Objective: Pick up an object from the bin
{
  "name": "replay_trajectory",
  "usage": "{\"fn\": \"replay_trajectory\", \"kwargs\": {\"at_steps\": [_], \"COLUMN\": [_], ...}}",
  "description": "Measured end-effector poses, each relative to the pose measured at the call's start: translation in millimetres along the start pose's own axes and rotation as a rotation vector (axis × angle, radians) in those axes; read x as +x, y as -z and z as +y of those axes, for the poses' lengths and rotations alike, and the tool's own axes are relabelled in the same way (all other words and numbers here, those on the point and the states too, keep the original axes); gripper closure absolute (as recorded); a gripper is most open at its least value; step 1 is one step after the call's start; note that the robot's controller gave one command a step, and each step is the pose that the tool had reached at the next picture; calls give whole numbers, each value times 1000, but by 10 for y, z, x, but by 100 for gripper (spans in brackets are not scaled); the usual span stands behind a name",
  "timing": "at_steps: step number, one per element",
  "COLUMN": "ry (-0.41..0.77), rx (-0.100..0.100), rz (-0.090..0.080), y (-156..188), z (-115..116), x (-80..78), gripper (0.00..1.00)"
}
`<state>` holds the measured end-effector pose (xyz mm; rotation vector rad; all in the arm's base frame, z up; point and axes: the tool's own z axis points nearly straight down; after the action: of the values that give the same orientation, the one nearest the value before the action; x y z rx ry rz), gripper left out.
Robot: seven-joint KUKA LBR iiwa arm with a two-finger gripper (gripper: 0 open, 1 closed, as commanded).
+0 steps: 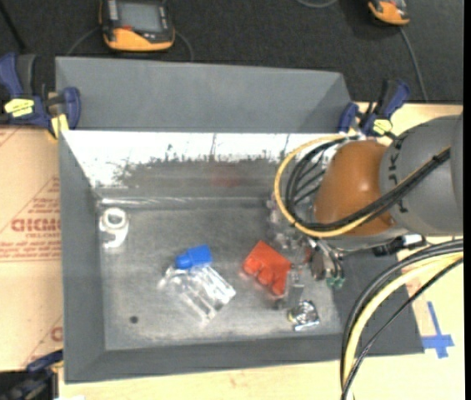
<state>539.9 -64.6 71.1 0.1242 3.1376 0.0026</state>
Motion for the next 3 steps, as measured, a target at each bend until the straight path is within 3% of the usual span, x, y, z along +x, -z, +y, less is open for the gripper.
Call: {"fn": "replay_trajectory", "kwargs": {"at_steps": [1, 2, 3], "ry": [3, 39, -200], "rx": [3, 3, 2], "rz": [-1, -10, -8], "y": [3, 1491, 1877], "z": [-20, 74, -243], "x": [-1, 55, -253], "gripper": [100, 100, 100]}}
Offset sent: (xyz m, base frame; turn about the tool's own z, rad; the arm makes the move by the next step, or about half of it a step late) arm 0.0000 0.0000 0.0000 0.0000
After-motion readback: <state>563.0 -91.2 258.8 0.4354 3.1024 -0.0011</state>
